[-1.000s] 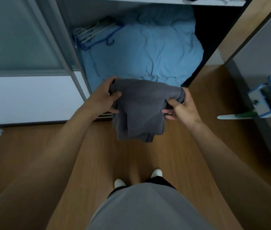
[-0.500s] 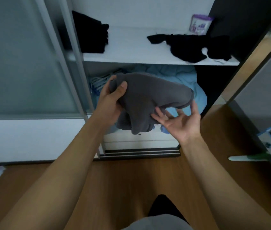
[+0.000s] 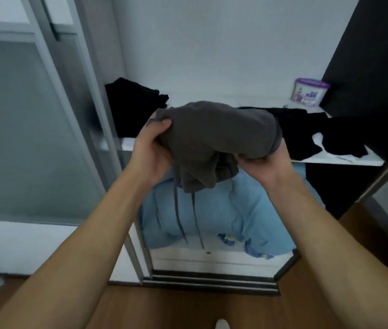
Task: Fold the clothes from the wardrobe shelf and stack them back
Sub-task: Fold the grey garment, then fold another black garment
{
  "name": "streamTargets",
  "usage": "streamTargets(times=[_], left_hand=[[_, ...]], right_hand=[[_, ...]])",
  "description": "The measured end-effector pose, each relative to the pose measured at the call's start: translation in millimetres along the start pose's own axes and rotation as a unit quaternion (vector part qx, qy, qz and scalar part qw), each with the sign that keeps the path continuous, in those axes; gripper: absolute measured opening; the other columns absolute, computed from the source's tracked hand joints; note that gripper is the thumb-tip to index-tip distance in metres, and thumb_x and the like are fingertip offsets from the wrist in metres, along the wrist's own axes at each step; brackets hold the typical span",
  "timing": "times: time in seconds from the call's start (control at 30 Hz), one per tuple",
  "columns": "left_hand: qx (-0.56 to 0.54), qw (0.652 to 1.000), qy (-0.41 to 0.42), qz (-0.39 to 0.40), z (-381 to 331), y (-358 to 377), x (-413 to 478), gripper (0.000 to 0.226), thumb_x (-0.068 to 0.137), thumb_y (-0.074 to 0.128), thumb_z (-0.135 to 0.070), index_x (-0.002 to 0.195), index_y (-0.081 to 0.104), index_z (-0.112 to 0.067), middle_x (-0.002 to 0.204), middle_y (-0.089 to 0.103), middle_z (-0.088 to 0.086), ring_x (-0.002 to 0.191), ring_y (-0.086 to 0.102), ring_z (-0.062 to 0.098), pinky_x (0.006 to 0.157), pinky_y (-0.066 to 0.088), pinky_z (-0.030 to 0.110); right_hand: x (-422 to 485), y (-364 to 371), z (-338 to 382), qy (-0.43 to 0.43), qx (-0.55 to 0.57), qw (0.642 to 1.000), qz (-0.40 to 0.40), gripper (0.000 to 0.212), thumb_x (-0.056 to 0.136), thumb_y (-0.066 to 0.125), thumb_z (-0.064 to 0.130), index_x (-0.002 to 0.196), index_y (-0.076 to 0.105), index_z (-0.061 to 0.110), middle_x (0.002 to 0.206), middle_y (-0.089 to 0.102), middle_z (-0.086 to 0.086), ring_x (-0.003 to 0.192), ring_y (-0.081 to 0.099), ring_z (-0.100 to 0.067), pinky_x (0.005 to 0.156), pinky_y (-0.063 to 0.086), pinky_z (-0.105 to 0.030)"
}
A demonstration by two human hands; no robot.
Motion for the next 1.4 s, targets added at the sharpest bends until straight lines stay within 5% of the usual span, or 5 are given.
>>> streamTargets(times=[0.4, 0.67, 1.07, 1.23, 1.4], left_hand=[[0.234, 0.967, 0.092, -0.029, -31.9, -5.3, 189.5, 0.023, 0.068, 0.041, -0.014, 0.076, 0.063, -0.015, 0.081, 0.06, 0.002, 0.081, 0.055, 0.018, 0.067, 0.041, 0.03], [0.636, 0.732, -0.117, -0.216, 19.9, -87.8, 234.8, 0.083, 0.065, 0.072, -0.072, 0.128, 0.053, -0.022, 0.107, 0.055, -0.014, 0.092, 0.056, 0.01, 0.076, 0.041, 0.026], [0.861, 0.491, -0.054, -0.124, 1.8, -76.7, 299.4, 0.041, 0.088, 0.058, -0.021, 0.128, 0.053, -0.011, 0.126, 0.057, 0.015, 0.113, 0.056, 0.037, 0.083, 0.046, 0.042], [0.797, 0.601, 0.049, 0.017, 39.5, -75.5, 310.4, 0.052, 0.096, 0.055, -0.025, 0.145, 0.042, -0.017, 0.153, 0.039, 0.007, 0.142, 0.034, 0.027, 0.116, 0.029, 0.041], [0.848, 0.523, -0.068, 0.05, 79.8, -90.5, 317.8, 0.049, 0.1, 0.037, -0.041, 0.145, 0.04, -0.021, 0.158, 0.031, 0.006, 0.147, 0.023, 0.028, 0.12, 0.016, 0.052]], right_hand=[[202.0, 55.6, 55.8, 0.035, -0.149, 0.986, 0.07, 0.032, 0.106, 0.034, 0.027, 0.109, 0.064, 0.019, 0.092, 0.075, -0.006, 0.089, 0.067, -0.027, 0.082, 0.056, -0.037], [265.0, -14.8, 28.7, 0.032, -0.44, 0.891, -0.108, 0.068, 0.09, 0.061, 0.055, 0.139, 0.053, 0.01, 0.129, 0.062, -0.007, 0.114, 0.06, -0.027, 0.101, 0.049, -0.04], [328.1, 23.8, 43.1, -0.084, -0.62, 0.778, -0.061, 0.04, 0.096, 0.062, 0.034, 0.124, 0.062, 0.006, 0.127, 0.065, -0.015, 0.11, 0.064, -0.025, 0.094, 0.054, -0.037], [343.6, 5.0, 24.7, -0.137, -0.737, 0.66, -0.048, 0.048, 0.102, 0.047, 0.021, 0.148, 0.042, 0.006, 0.149, 0.047, -0.018, 0.136, 0.044, -0.031, 0.11, 0.03, -0.029], [350.6, 1.5, 26.5, -0.095, -0.792, 0.603, 0.002, 0.039, 0.105, 0.036, 0.023, 0.132, 0.061, 0.01, 0.133, 0.062, -0.012, 0.12, 0.056, -0.026, 0.092, 0.038, -0.026]])
Point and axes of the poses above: each hand's wrist, its own x-axis towards the middle knuckle, its own y-axis out of the palm, z = x × y, the point moved 3 cm from there along x, towards the middle knuckle
